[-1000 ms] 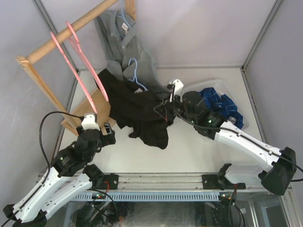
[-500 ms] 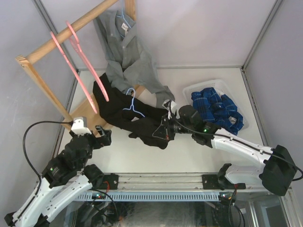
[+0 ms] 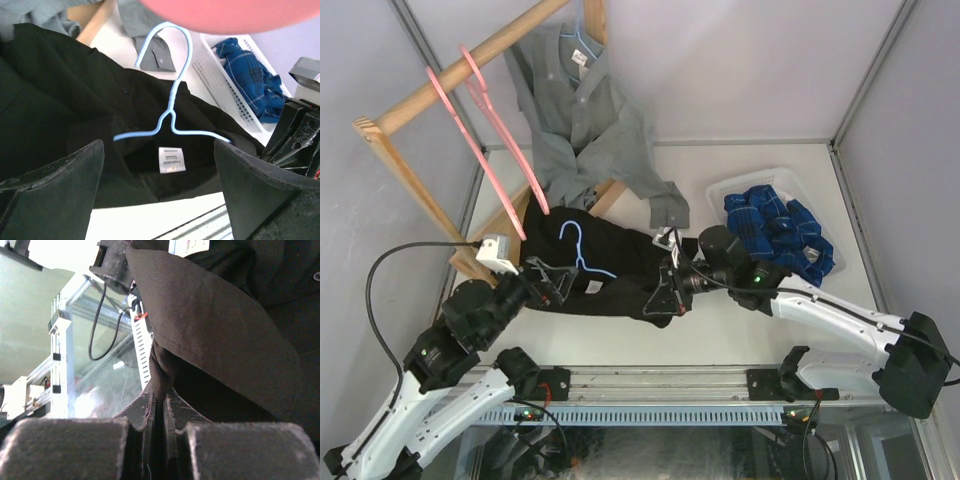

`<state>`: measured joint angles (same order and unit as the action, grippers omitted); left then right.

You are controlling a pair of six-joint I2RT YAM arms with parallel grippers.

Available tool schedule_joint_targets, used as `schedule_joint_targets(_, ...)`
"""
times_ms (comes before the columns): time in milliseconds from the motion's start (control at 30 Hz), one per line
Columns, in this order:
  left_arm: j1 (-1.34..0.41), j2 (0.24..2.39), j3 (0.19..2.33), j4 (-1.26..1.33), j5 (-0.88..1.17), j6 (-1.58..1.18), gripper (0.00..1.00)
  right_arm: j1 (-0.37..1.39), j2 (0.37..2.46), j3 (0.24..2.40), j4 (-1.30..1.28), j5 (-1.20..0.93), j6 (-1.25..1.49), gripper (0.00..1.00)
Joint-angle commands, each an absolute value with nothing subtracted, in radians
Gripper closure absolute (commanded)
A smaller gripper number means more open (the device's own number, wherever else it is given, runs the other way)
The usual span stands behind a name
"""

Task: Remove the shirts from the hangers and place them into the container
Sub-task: Remove the shirt from the hanger.

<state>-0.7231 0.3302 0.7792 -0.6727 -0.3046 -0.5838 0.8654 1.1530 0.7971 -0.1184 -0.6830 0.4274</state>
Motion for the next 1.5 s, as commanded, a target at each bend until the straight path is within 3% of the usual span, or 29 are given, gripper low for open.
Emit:
schedule_joint_targets(0, -0.718, 0.379, 0.816, -0.590, -0.194, -0.594, 0.08, 0.880, 1.111, 0.820, -0.132, -0.821, 0.367, 1.00)
schedule_joint_targets(367, -0.718, 0.415, 0.806, -0.588, -0.197, -0.599, 0.13, 0.870, 1.038, 0.819, -0.151, -0.711, 0.349, 1.00)
schedule_joint_targets(700, -0.718, 0.265, 0.833, -0.615, -0.305, -0.609, 0.10, 0.842, 0.579, 0.823, -0.210, -0.136, 0.191, 1.00)
schedule_joint_targets(800, -0.718, 0.225, 0.843, -0.630, -0.356, -0.607, 0.07, 0.842, 0.437, 0.823, -0.121, -0.031, 0.182, 1.00)
schedule_joint_targets(900, -0.718, 0.199, 0.853, -0.645, -0.394, -0.603, 0.07, 0.842, 0.373, 0.825, -0.058, -0.078, 0.169, 1.00)
schedule_joint_targets(1200, -0.718, 0.166, 0.860, -0.664, -0.448, -0.609, 0.05, 0.842, 0.307, 0.845, 0.065, -0.072, 0.167, 1.00)
schedule_joint_targets(1467, -0.719, 0.161, 0.844, -0.668, -0.463, -0.622, 0.05, 0.842, 0.513, 1.118, 0.147, -0.063, 0.022, 1.00)
